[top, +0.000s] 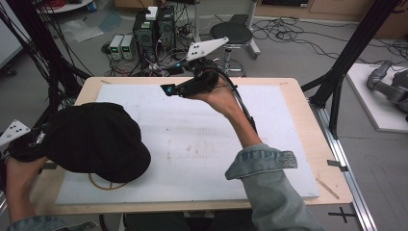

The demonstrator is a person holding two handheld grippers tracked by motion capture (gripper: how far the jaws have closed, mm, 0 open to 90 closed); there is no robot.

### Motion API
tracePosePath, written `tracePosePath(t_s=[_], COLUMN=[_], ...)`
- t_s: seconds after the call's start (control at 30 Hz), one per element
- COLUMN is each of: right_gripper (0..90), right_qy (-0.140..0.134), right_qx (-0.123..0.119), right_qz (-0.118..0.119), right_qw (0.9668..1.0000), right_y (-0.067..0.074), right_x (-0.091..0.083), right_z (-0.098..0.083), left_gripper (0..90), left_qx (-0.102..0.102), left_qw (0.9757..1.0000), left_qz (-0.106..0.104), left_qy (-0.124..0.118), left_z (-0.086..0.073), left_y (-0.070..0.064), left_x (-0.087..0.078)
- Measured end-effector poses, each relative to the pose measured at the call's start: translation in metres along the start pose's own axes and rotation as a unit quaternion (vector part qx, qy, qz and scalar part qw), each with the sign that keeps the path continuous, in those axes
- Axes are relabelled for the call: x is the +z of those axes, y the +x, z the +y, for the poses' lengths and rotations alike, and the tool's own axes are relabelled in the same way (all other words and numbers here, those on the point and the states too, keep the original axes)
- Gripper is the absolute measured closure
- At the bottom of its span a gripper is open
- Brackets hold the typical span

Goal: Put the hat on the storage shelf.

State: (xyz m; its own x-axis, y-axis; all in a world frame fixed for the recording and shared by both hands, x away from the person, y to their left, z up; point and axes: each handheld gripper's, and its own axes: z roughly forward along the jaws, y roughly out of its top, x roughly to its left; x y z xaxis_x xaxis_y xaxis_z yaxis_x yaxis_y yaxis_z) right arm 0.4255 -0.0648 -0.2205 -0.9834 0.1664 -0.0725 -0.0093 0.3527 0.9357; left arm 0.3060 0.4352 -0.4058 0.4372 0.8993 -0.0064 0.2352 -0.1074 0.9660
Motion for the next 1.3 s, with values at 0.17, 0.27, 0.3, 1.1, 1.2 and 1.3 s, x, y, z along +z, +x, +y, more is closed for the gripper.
tracePosePath(t_s=[0.17,0.27,0.3,1.1,1.2,1.3], right_gripper=[32.8,32.5,32.5,28.9,28.5,27.8], right_qy=[-0.015,-0.015,-0.023,-0.050,-0.058,-0.059], right_qx=[0.004,0.014,0.014,0.093,0.100,0.115], right_qz=[-0.030,-0.040,-0.047,-0.187,-0.201,-0.212], right_qw=[0.9994,0.9990,0.9985,0.9765,0.9728,0.9687], right_y=[-0.002,-0.005,-0.005,0.002,0.005,0.008], right_x=[-0.027,-0.039,-0.045,-0.158,-0.168,-0.176], right_z=[-0.011,-0.020,-0.025,-0.119,-0.132,-0.144], left_gripper=[26.2,26.2,26.2,26.2,26.2,26.2], left_qx=[0.001,0.001,0.002,0.005,0.006,0.007], left_qw=[1.0000,1.0000,1.0000,1.0000,1.0000,1.0000], left_qz=[-0.001,-0.001,-0.001,-0.003,-0.004,-0.005], left_qy=[0.002,0.002,0.003,0.004,0.004,0.005], left_z=[0.000,0.000,0.000,0.002,0.003,0.003], left_y=[-0.001,-0.001,-0.001,-0.004,-0.004,-0.005], left_x=[0.002,0.003,0.003,0.007,0.008,0.009])
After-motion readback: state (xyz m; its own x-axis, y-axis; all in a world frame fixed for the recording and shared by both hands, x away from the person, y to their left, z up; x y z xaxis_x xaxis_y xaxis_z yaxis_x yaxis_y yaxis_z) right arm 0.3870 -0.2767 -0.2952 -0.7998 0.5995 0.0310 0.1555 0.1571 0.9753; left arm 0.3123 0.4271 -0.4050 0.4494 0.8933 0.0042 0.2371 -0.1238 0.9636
